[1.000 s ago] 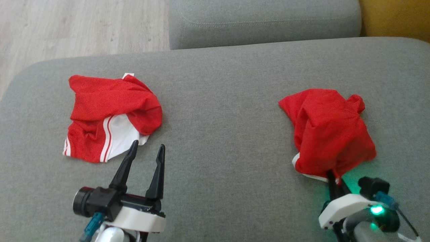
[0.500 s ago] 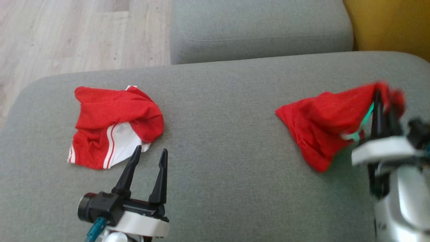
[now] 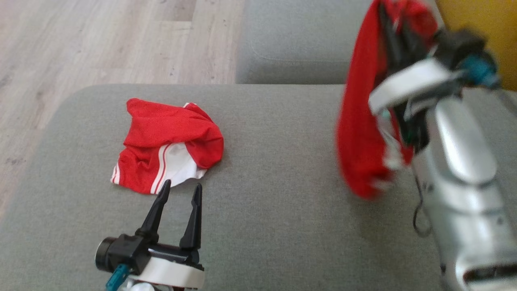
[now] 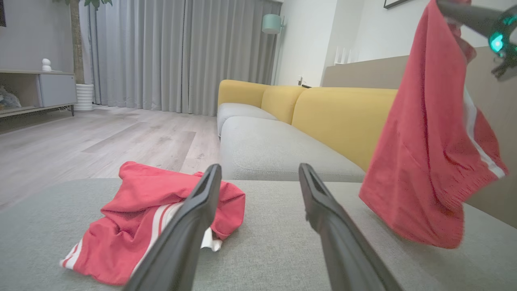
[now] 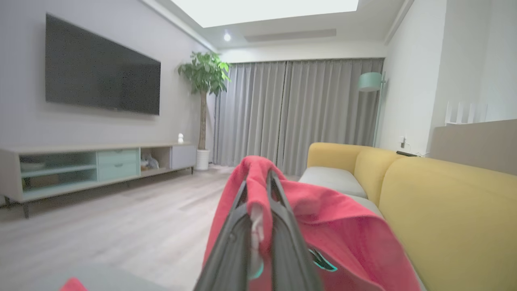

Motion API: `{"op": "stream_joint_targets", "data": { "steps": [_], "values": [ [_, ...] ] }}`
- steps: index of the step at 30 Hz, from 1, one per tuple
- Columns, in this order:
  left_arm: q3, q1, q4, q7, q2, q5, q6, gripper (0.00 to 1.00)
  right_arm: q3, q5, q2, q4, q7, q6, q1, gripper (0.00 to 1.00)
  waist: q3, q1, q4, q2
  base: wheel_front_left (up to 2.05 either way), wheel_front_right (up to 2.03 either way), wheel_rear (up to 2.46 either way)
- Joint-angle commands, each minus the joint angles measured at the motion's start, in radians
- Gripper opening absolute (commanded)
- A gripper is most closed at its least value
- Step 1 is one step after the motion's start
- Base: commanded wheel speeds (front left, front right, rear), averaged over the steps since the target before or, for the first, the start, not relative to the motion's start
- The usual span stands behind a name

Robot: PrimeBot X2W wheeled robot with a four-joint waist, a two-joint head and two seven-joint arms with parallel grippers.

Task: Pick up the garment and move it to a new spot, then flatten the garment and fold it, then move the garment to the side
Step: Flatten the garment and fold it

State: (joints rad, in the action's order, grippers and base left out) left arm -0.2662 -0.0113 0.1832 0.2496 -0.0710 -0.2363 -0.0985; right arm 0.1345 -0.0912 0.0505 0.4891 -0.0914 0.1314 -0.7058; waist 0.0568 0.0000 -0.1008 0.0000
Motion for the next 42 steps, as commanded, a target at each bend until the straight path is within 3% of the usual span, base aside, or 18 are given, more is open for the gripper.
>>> {"op": "stream_joint_targets", "data": {
  "steps": [1,6,13,17,18,19,25,32,42],
  "values": [
    [0.037,-0.024,-0.030,0.012,0.007,0.008,-0.005,1.00,0.008,-0.027,0.000,-0.024,-0.015,-0.001,-0.082,0.00,0.008,0.0000,-0.007,0.0000,0.00,0.00,0.00],
    [0.063,-0.007,-0.040,0.012,0.008,0.013,-0.007,1.00,-0.078,-0.031,0.000,0.014,-0.021,-0.001,-0.109,0.00,0.008,0.0000,0.007,0.0000,0.00,0.00,0.00],
    [0.068,-0.014,-0.044,0.012,0.010,0.027,-0.014,1.00,-0.275,0.037,0.000,0.013,0.063,-0.001,0.172,0.00,-0.023,0.0000,0.045,0.0000,0.00,0.00,0.00],
    [0.061,-0.025,-0.036,0.012,0.010,0.031,-0.019,1.00,-0.369,0.157,0.000,0.065,0.090,-0.001,0.288,0.00,-0.051,0.0000,0.074,0.0000,0.00,0.00,0.00],
    [0.055,-0.031,-0.033,0.012,0.009,0.034,-0.020,1.00,-0.412,0.195,0.000,0.078,0.082,-0.001,0.293,0.89,-0.057,0.0000,0.076,0.0000,0.00,0.00,0.00],
    [0.049,-0.037,-0.030,0.012,0.009,0.036,-0.021,1.00,-0.449,0.226,0.000,0.093,0.077,-0.001,0.291,1.00,-0.062,0.0000,0.077,0.0000,0.00,0.00,0.00],
    [0.041,-0.067,-0.023,0.012,0.011,0.028,-0.025,1.00,-0.517,0.277,0.000,0.150,0.000,-0.001,0.225,1.00,-0.078,0.0000,0.082,0.0000,0.00,0.00,0.00],
    [0.048,-0.077,-0.036,0.012,0.015,0.009,-0.027,1.00,-0.342,0.207,0.000,0.096,-0.140,-0.001,0.260,1.00,-0.060,0.0000,0.100,0.0000,0.00,0.00,0.00],
    [0.065,-0.085,-0.053,0.012,0.019,-0.012,-0.021,1.00,-0.122,-0.018,0.000,-0.170,-0.170,-0.001,0.557,1.00,-0.069,0.0000,0.161,0.0000,0.00,0.00,0.00]
  ]
}}
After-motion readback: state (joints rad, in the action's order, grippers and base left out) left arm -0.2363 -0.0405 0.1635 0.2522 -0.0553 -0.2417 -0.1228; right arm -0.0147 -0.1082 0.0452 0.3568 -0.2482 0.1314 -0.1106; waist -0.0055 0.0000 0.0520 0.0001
